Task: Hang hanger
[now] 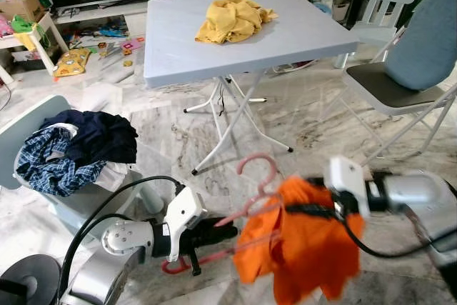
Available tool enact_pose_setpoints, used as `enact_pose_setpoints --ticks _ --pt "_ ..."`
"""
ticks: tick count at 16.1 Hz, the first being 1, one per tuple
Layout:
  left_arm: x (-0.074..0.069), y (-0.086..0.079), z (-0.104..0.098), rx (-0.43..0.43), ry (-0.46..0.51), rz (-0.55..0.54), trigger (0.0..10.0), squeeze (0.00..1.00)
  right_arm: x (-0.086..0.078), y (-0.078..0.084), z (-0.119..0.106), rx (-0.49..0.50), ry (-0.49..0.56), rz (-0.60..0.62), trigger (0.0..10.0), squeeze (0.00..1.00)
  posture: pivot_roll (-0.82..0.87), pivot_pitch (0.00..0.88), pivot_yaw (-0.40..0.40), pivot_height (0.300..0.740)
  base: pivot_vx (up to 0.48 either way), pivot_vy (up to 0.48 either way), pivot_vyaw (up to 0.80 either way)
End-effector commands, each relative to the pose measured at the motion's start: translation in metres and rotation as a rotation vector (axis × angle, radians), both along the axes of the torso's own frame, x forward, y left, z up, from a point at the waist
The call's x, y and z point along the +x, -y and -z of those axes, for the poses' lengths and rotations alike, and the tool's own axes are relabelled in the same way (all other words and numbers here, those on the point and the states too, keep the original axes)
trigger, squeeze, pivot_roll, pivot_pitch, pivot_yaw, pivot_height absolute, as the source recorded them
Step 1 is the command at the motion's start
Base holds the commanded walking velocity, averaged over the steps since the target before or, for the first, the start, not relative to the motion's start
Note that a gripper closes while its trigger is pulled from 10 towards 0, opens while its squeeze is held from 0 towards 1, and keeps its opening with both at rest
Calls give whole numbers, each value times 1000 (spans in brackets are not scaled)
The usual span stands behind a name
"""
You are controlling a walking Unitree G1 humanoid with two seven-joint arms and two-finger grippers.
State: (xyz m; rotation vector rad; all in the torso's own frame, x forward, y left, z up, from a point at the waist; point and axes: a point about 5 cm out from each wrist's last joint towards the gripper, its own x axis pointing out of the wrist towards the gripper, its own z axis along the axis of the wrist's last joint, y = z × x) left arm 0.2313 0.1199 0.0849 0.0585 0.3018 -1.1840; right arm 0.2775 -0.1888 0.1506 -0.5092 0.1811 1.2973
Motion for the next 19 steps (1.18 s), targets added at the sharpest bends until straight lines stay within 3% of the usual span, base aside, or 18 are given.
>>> enact_pose_setpoints --ticks 1,6,9,14,19 --pt "5 -8 -7 -24 39 -67 0 0 4 -2 -3 2 40 8 10000 1000 -107 36 35 740 0 0 0" --pt "13 -13 -7 -70 60 -211 0 0 15 -16 3 43 120 84 10000 1000 -106 30 33 740 0 0 0" --pt "17 -12 -7 -62 76 -231 0 0 27 -17 5 31 195 204 10000 1000 -109 29 34 740 0 0 0" --pt "17 -10 -7 -60 86 -232 0 0 40 -22 10 82 211 423 10000 1000 -110 34 35 740 0 0 0" --pt "18 -9 -7 -57 90 -228 0 0 41 -32 16 85 212 465 10000 1000 -111 36 35 740 0 0 0"
